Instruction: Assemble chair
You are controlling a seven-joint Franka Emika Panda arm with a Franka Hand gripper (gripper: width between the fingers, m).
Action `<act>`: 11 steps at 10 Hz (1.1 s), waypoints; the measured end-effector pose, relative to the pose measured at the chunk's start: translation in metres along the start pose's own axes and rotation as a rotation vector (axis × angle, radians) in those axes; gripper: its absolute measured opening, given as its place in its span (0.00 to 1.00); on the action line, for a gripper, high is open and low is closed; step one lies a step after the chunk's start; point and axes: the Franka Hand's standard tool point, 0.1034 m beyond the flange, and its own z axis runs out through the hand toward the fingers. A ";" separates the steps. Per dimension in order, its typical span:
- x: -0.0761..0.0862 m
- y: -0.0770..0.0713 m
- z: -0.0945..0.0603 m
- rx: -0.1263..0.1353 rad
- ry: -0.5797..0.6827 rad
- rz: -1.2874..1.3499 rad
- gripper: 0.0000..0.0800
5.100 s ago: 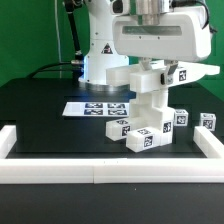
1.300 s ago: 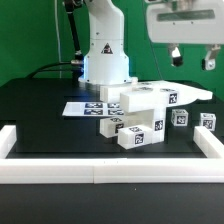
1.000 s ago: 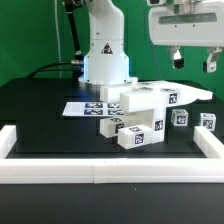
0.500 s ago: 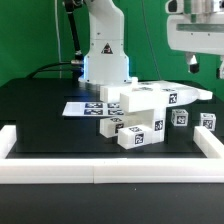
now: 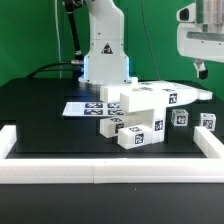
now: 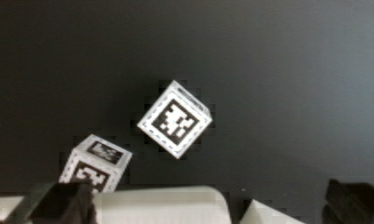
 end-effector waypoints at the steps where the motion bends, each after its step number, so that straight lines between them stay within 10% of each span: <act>1: -0.002 0.001 0.006 -0.008 0.001 -0.001 0.81; 11: -0.016 0.013 0.039 -0.049 0.014 -0.040 0.81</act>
Offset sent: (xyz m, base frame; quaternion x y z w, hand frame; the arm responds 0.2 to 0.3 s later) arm 0.0000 0.0000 0.0000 0.0000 0.0000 0.0000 1.0000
